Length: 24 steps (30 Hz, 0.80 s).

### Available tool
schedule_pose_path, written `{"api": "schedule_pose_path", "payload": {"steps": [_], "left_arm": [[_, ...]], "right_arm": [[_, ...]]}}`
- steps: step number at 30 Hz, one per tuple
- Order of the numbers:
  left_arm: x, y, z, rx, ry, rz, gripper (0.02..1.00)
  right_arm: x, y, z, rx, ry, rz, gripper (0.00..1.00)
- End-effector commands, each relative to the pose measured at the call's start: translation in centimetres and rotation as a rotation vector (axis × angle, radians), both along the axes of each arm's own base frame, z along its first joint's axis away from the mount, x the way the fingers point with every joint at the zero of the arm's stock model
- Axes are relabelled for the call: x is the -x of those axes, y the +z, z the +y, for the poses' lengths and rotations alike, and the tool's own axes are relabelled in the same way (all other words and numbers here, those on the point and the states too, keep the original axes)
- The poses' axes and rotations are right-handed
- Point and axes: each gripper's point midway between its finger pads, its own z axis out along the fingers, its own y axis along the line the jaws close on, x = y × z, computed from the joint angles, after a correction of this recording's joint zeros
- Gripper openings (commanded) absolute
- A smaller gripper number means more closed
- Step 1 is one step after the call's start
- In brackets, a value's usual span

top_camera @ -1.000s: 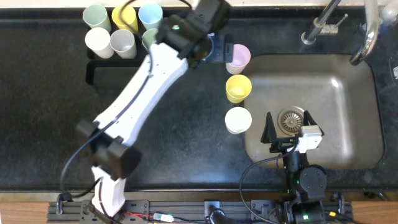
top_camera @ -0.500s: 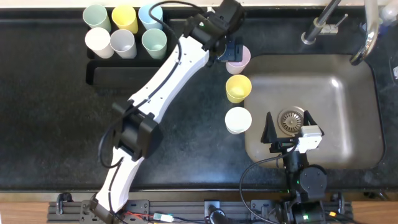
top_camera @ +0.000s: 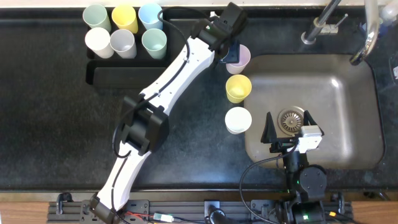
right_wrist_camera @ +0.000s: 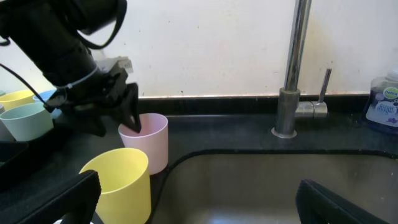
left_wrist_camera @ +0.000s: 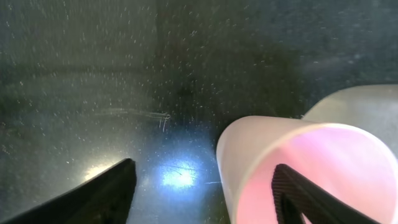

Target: Store Cups

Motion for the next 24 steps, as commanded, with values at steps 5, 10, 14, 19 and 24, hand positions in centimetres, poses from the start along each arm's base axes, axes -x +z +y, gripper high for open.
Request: {"api": "schedule_pose_path", "payload": {"steps": [5,10,14,19,24], "left_arm": [[-0.3,0.5,-0.4,0.023,-0.006,-0.006,0.362],[-0.5,0.6,-0.6,0.029,-0.007,-0.015,0.143],[-0.7,0.6,-0.7,0.031,-0.012,-0.02,0.034],[-0.5,2.3,-0.7,0.037,-0.05,-0.046,0.034],[-0.2,10.7,2.2,0.005,0.003,-0.202,0.034]], "right_arm": [[0.0,-0.4,-0.1,0.003,-0.002,0.0,0.998],[0.0,-0.4,-0.1,0.003,-0.002,0.0,0.996],[0.0,-0.4,-0.1,0.003,-0.002,0.0,0.998],[0.0,-0.4,-0.1,0.003,-0.002,0.0,0.998],[0.0,-0.4,-0.1,0.003,-0.002,0.0,0.998]]}}
